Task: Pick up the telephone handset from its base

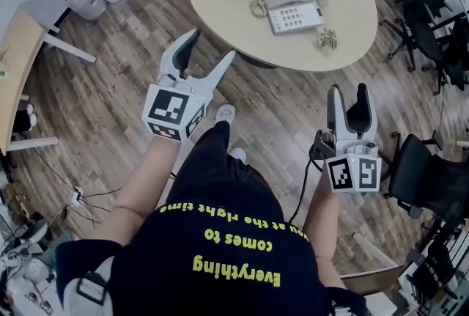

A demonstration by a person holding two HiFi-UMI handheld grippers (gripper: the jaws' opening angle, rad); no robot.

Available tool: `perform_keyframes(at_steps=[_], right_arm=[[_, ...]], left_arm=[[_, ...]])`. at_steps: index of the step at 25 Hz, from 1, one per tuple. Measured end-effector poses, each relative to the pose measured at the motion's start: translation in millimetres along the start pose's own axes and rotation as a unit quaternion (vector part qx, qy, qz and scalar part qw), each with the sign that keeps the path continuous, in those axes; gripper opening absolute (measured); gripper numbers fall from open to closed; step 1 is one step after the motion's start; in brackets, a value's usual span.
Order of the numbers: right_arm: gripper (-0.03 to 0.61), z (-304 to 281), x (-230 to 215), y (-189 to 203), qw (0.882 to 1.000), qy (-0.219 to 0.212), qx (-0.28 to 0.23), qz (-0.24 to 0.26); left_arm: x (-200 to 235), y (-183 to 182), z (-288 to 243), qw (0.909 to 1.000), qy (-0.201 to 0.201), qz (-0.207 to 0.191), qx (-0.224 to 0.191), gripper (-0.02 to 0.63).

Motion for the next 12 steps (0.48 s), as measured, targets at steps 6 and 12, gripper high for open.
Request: perform_keyframes(at_steps=[6,12], right_arm=[[0.304,-62.4,-7.5,-2.8,1.000,0.008,-0.001,-0.001],[0.305,-128.9,-15.6,-5.4,0.999,0.034,-0.010,-0.003]], left_arm=[[45.3,-6.7,-52.9,0.9999,0.013,-0.001,-0.003,0.313],[98.2,-15.1,-109.5,0.9994,0.035,-0.001,-0.008,0.313]])
Point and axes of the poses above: the fingertips, and each gripper's own axes: z backward along the fingers, x to its left, y out of its underside, the point moved 10 cm from there along z, backward along the fingers, and after that the axes turned 8 degrees about y, right-handed, at the moved point
